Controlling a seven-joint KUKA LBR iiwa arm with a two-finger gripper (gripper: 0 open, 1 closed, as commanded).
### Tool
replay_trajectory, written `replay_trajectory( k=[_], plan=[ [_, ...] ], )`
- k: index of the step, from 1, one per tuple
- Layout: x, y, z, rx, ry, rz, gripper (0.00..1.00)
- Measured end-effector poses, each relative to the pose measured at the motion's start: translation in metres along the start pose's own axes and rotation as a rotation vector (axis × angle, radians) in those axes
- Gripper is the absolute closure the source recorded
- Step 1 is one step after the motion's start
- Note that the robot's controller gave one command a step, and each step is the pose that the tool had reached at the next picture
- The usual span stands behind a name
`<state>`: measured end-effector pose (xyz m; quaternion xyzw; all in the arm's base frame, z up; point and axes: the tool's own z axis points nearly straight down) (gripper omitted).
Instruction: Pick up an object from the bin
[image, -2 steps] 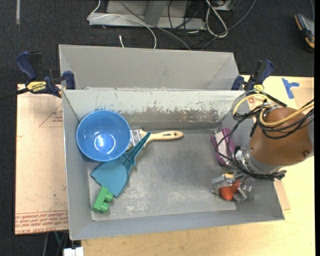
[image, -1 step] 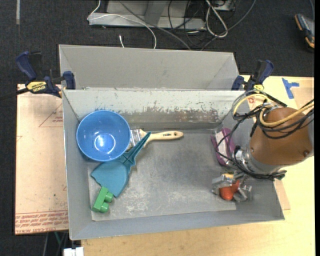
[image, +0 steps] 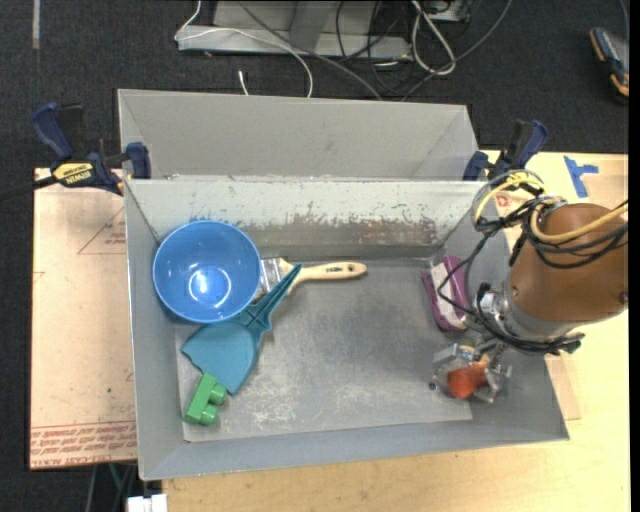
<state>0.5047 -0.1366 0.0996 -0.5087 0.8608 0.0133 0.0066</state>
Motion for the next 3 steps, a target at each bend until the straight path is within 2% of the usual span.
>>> replay_trajectory(
  k=[1, 3],
  plan=[
    [0.0, 0.0, -0.023, 0.004, 0.003, 0.002, 1.0],
    [-0.001, 0.0, -0.047, 0.003, 0.002, 0.005, 1.0]
  ],
)
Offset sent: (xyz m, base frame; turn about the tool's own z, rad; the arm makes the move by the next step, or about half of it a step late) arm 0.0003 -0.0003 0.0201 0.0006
